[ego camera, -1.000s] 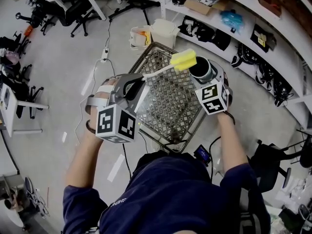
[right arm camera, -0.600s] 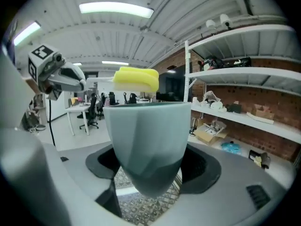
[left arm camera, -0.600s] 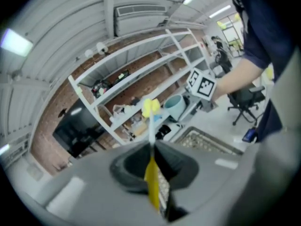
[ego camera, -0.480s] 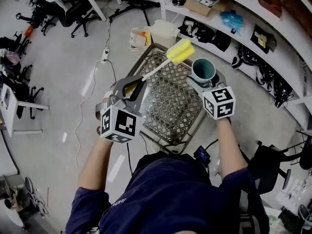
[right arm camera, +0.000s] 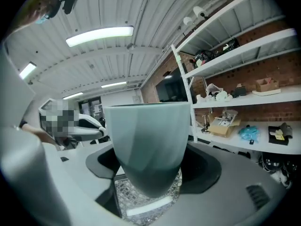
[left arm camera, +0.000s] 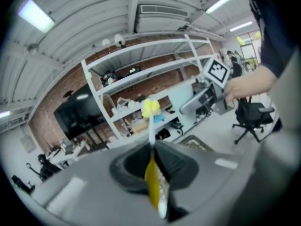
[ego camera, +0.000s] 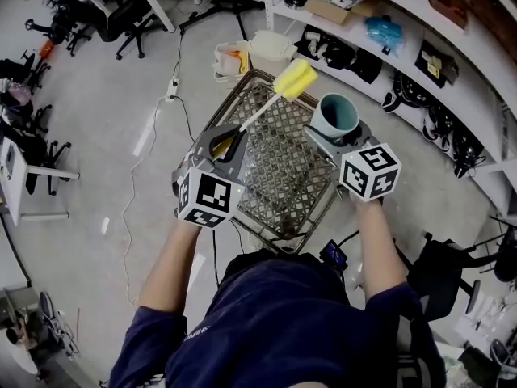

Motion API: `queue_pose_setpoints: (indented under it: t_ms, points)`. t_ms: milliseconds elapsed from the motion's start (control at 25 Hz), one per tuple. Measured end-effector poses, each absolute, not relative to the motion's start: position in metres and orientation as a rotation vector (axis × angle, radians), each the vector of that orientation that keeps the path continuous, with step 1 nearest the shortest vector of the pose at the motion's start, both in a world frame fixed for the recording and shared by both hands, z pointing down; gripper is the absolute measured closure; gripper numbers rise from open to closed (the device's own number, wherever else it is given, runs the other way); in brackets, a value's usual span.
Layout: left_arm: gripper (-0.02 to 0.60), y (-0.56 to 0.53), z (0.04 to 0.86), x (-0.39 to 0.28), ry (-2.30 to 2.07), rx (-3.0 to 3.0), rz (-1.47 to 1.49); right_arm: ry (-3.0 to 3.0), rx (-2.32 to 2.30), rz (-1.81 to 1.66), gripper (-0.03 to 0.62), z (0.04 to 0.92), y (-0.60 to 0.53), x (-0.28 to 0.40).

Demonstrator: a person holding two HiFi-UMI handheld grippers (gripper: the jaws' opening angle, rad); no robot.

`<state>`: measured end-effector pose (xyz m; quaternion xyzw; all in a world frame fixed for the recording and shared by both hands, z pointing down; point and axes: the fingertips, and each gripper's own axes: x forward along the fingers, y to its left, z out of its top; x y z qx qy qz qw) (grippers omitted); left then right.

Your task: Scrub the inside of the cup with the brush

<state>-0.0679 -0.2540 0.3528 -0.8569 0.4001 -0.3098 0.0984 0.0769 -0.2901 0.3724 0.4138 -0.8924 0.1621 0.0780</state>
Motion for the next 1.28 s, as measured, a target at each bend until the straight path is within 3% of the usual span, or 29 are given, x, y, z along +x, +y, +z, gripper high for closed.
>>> queue_pose_setpoints:
  t_ms: [1280]
  points:
    - [0.554, -0.248, 0.361, -0.056, 1.235, -2.694, -0.807, -2.746, 1.191, 0.514, 0.235, 0.353, -0.271, 0.069]
